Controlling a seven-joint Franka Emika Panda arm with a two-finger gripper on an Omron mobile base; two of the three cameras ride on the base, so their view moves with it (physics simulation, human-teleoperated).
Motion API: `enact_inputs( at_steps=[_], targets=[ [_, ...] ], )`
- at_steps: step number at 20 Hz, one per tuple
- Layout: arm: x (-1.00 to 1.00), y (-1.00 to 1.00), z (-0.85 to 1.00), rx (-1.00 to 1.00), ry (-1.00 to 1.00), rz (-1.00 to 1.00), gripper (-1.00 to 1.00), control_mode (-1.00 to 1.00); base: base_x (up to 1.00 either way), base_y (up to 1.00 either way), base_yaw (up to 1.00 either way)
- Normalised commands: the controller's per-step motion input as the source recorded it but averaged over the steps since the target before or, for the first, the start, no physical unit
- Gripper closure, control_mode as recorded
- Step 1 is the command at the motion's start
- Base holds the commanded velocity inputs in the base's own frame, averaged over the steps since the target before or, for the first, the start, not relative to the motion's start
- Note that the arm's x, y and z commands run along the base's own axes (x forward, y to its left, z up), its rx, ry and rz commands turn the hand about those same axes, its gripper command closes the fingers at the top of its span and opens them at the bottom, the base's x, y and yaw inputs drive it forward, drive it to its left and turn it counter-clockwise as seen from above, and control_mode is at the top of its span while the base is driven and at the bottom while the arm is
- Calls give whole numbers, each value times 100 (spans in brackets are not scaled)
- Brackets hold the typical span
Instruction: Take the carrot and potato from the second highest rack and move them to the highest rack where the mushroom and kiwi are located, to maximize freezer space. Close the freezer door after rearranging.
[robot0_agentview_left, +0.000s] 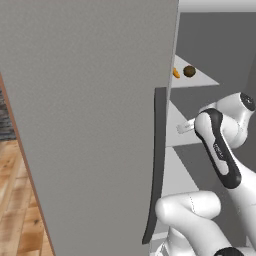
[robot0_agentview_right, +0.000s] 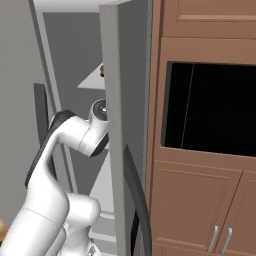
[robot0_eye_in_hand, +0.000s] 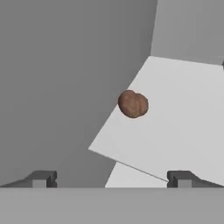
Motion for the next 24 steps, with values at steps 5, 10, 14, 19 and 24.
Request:
enact_inputs(
  at_steps=[5, 10, 14, 19, 24],
  targets=[
    [0, 17, -18, -21, -13, 24, -100, -100, 0, 0, 0],
    [0, 57, -3, -41, -29, 2, -100, -100, 0, 0, 0],
    [2, 32, -8, -40, -24, 0, -100, -100, 0, 0, 0],
    [12, -6, -25, -24, -14, 11, -100, -100, 0, 0, 0],
    [4, -32, -18, -10, -4, 19, -100, -100, 0, 0, 0]
  ],
)
